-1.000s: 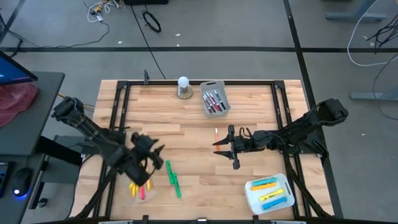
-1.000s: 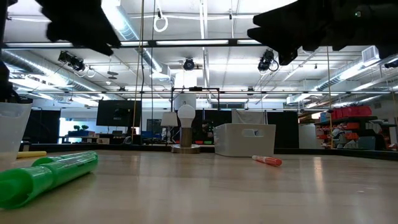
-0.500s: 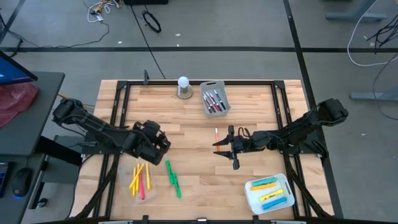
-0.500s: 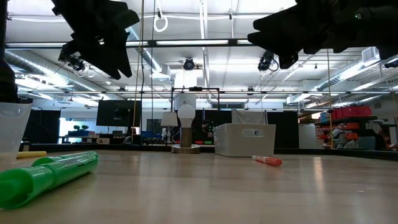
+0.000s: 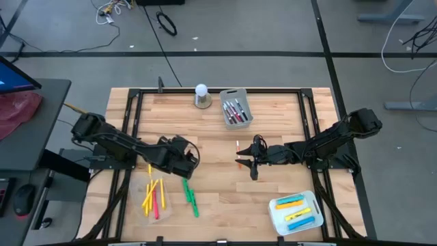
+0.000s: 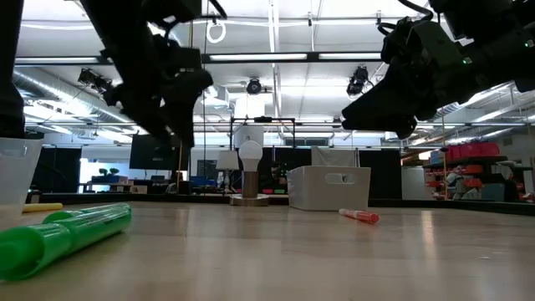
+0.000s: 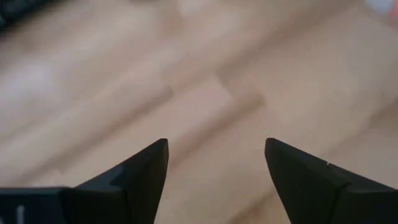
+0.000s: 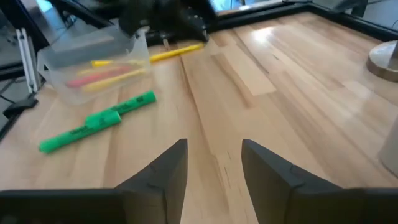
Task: Pick & Place Markers
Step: Put the green highlighter pen into the white bin, then put the orange highlighter pen into the gray bin
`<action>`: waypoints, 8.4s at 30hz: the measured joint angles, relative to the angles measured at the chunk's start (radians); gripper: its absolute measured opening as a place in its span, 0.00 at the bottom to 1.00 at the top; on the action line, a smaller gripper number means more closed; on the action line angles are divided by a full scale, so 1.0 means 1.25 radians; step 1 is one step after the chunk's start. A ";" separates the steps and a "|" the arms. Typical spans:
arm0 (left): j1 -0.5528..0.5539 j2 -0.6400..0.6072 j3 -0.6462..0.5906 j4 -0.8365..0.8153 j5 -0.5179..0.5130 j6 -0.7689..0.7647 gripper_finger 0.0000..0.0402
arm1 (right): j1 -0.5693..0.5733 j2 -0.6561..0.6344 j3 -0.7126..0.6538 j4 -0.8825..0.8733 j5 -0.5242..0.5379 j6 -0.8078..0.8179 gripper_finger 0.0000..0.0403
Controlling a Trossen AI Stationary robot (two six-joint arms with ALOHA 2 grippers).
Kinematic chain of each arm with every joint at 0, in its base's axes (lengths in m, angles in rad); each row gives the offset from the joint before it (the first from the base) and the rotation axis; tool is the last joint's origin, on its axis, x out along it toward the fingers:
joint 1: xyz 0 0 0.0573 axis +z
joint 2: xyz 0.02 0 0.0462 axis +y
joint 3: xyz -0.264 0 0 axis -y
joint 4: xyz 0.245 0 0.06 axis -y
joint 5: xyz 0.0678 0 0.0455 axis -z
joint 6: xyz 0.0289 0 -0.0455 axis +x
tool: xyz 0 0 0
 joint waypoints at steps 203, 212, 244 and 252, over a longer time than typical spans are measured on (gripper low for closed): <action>0.036 0.153 0.000 0.870 -0.092 0.774 0.49 | -0.036 0.260 0.169 -0.439 0.102 0.197 0.48; 0.036 0.153 0.000 0.871 -0.092 0.774 0.49 | -0.049 0.248 0.088 -0.335 0.028 0.105 0.20; 0.037 0.154 0.000 0.893 -0.092 0.774 0.49 | -0.359 -0.139 0.278 -0.413 -0.011 -0.010 0.05; 0.039 0.154 0.000 0.895 -0.092 0.774 0.49 | -0.513 0.118 0.279 -0.181 -0.051 0.073 0.06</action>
